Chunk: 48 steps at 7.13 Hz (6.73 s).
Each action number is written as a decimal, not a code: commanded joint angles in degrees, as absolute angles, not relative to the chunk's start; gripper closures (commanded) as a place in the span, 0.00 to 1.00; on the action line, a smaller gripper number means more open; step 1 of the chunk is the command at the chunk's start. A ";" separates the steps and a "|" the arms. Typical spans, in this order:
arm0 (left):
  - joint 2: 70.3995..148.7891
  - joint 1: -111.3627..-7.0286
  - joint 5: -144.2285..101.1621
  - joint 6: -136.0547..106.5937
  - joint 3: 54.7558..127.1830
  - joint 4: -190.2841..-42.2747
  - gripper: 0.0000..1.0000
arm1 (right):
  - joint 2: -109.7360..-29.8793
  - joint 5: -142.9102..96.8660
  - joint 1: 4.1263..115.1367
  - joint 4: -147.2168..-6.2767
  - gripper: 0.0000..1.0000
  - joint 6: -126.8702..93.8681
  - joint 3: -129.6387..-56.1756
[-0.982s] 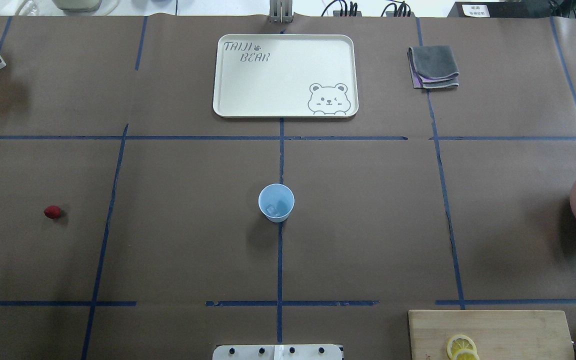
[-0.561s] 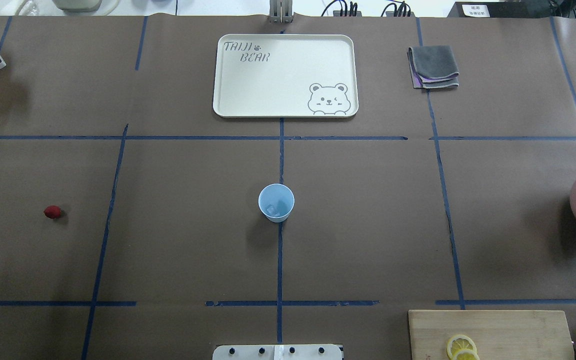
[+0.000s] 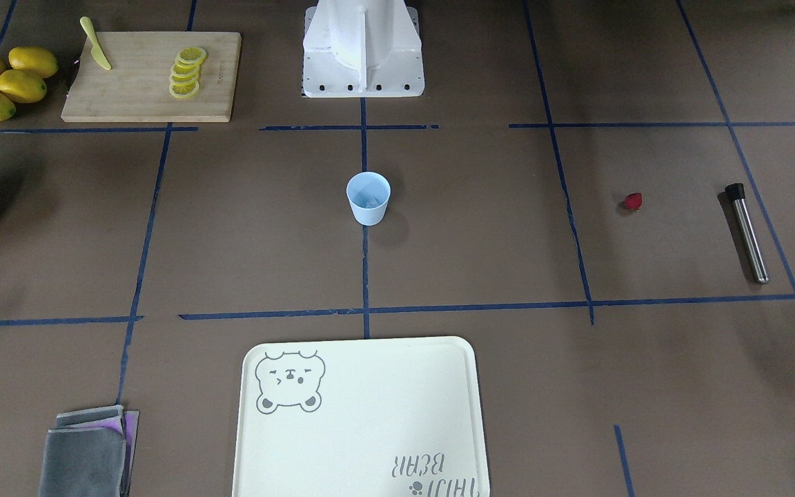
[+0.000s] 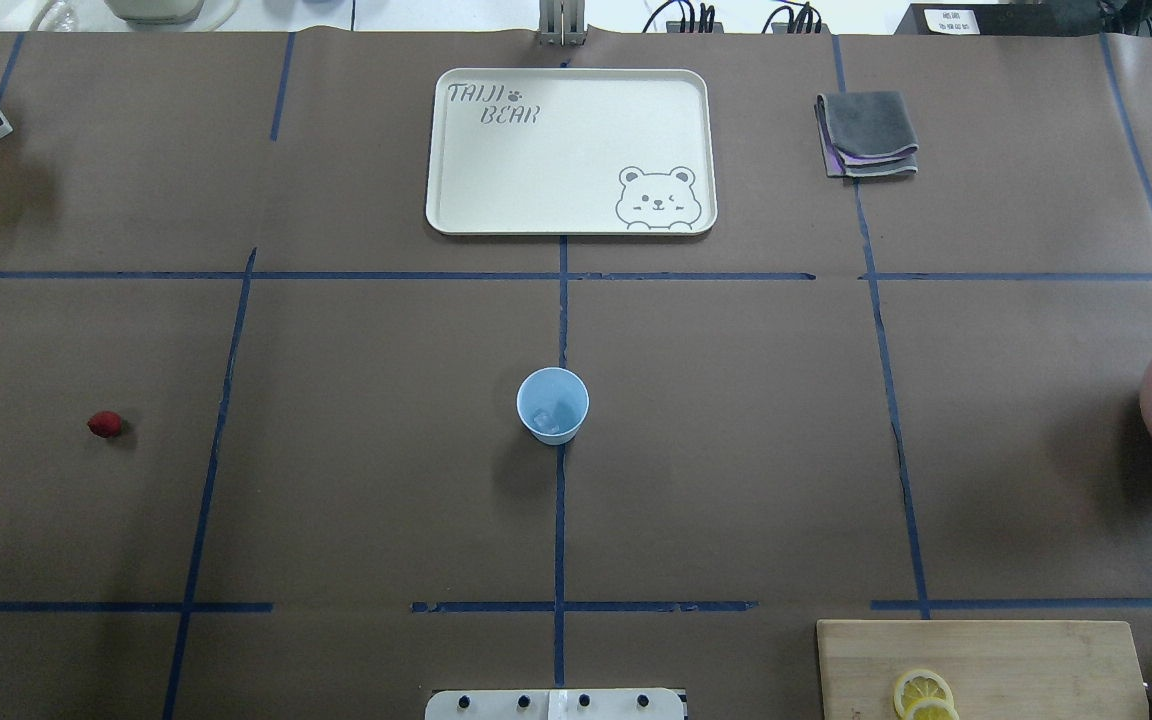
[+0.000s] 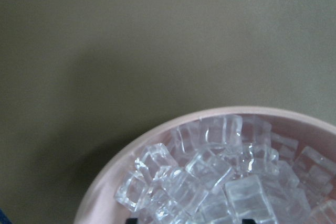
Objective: Mash ice and strawberries in cup
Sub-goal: 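Grasp another ice cube from the pink bowl with the right gripper, then carry the ice cube over the light-blue cup and release it, then move the right gripper back over the pink ice bowl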
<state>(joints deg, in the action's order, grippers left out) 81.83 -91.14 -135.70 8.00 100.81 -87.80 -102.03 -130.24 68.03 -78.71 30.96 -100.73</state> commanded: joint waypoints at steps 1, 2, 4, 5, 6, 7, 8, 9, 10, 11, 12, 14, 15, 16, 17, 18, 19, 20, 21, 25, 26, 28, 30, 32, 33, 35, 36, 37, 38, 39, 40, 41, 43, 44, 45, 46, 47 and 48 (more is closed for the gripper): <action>81.91 -91.14 -135.70 8.00 100.81 -87.80 0.00 | -102.92 -130.08 67.59 -78.75 0.35 31.11 -100.72; 81.91 -91.14 -135.70 8.00 100.81 -87.80 0.00 | -102.92 -129.90 67.33 -78.75 0.36 31.11 -100.72; 81.91 -91.14 -135.70 8.00 100.90 -87.80 0.00 | -102.92 -129.64 67.24 -78.66 0.57 31.11 -100.72; 81.91 -91.14 -135.70 8.00 100.90 -87.89 0.00 | -102.92 -129.55 67.24 -78.58 0.76 31.20 -100.72; 81.91 -91.14 -135.62 8.00 100.90 -87.80 0.00 | -102.83 -129.46 67.32 -78.49 0.88 31.38 -100.72; 82.00 -91.14 -135.62 8.00 100.90 -87.80 0.00 | -102.75 -129.46 67.32 -78.49 0.95 31.55 -100.72; 82.00 -91.14 -135.62 8.00 100.81 -87.80 0.00 | -102.66 -129.55 67.32 -78.40 0.96 31.47 -100.98; 82.09 -91.14 -135.62 8.00 100.81 -87.80 0.00 | -102.48 -130.33 67.59 -78.83 0.97 31.38 -102.64; 82.18 -91.14 -135.62 8.00 100.81 -87.80 0.00 | -101.96 -130.78 68.11 -81.27 0.97 30.42 -105.44; 82.18 -91.14 -135.53 8.00 100.81 -87.89 0.00 | -98.47 -131.74 69.25 -84.61 0.97 28.06 -106.69; 82.26 -91.14 -135.53 8.09 100.81 -87.80 0.00 | -95.39 -131.75 69.08 -85.94 0.98 18.29 -108.44; 82.27 -91.14 -135.62 8.00 100.81 -87.80 0.00 | -84.96 -131.84 64.55 -86.83 0.98 -6.38 -108.72; 82.27 -91.14 -135.62 8.00 100.81 -87.89 0.00 | -80.29 -131.57 60.77 -87.01 0.99 -16.51 -108.81; 82.35 -91.06 -135.62 8.00 100.81 -87.89 0.00 | -73.98 -131.05 54.55 -90.84 1.00 -25.05 -108.46; 82.35 -91.05 -135.62 8.00 100.81 -88.33 0.00 | -65.48 -126.78 50.14 -97.49 1.00 -32.36 -108.20; 82.35 -91.05 -135.62 8.00 100.81 -88.59 0.00 | -59.13 -123.78 45.75 -99.91 1.00 -40.70 -107.93; 82.35 -91.05 -135.70 8.00 100.81 -88.59 0.00 | -54.36 -121.49 41.70 -100.02 1.00 -50.96 -108.02; 82.27 -91.05 -135.62 8.00 100.72 -88.51 0.00 | -49.36 -114.50 36.18 -100.37 1.00 -61.68 -106.97; 82.27 -91.05 -135.62 8.00 100.20 -88.51 0.00 | -43.65 -109.21 32.47 -100.55 1.00 -67.01 -101.66; 81.65 -90.97 -135.88 8.09 99.84 -88.51 0.00 | -37.88 -102.57 25.67 -100.72 1.00 -70.58 -91.58; 81.65 -90.97 -135.88 8.09 99.76 -88.59 0.00 | -37.88 -102.57 25.66 -100.72 0.98 -70.40 -91.58; 81.65 -90.97 -135.97 8.09 99.84 -88.59 0.00 | -38.49 -102.74 25.75 -100.55 0.01 -69.52 -92.19; 81.65 -90.88 -135.97 8.09 99.84 -88.68 0.00 | -38.50 -103.01 25.75 -100.55 0.00 -69.70 -92.29; 81.74 -90.88 -135.97 8.17 99.93 -88.68 0.00 | -38.50 -102.92 25.84 -100.55 0.00 -69.96 -92.29; 81.83 -90.88 -135.97 8.17 100.02 -88.68 0.00 | -37.97 -102.92 25.84 -100.37 0.00 -70.31 -92.29; 81.91 -90.88 -135.97 8.17 99.93 -88.68 0.00 | -38.40 -105.79 29.24 -100.63 0.00 -69.00 -92.63; 81.91 -90.97 -135.97 8.17 99.93 -88.68 0.00 | -40.41 -110.17 33.01 -100.72 0.00 -65.25 -94.03; 81.91 -90.88 -135.97 8.17 99.93 -88.68 0.00 | -45.65 -111.69 36.35 -100.81 0.00 -60.86 -98.83; 81.91 -90.88 -135.97 8.09 99.93 -88.68 0.00 | -51.27 -115.28 41.00 -100.81 0.00 -53.69 -102.44; 81.91 -90.97 -135.79 8.00 100.19 -88.59 0.00 | -56.37 -119.49 46.44 -100.81 0.00 -45.70 -104.83; 82.09 -90.97 -135.53 7.91 100.37 -88.42 0.00 | -60.17 -122.14 51.02 -100.90 0.00 -37.70 -105.72; 82.18 -90.97 -135.44 7.82 100.46 -88.42 0.00 | -65.25 -123.47 55.15 -100.72 0.00 -29.09 -106.86; 82.18 -90.97 -135.53 7.91 100.72 -88.42 0.00 | -76.58 -127.33 64.55 -99.50 0.00 -8.36 -107.23; 82.18 -90.97 -135.53 7.91 100.72 -88.42 0.00 | -82.21 -129.01 69.30 -98.80 0.00 1.74 -107.14; 82.18 -90.97 -135.53 7.91 100.81 -88.50 0.00 | -87.14 -129.63 73.09 -98.70 0.00 10.28 -107.23; 82.18 -90.97 -135.53 7.91 100.81 -88.51 0.00 | -92.41 -129.55 75.39 -98.01 0.00 17.16 -107.14; 82.18 -90.97 -135.61 8.00 100.90 -88.51 0.00 | -97.25 -129.46 75.50 -91.12 0.01 17.31 -106.09; 82.18 -90.97 -135.62 8.17 100.90 -88.51 0.00 | -99.82 -129.46 75.50 -83.22 0.02 16.10 -103.13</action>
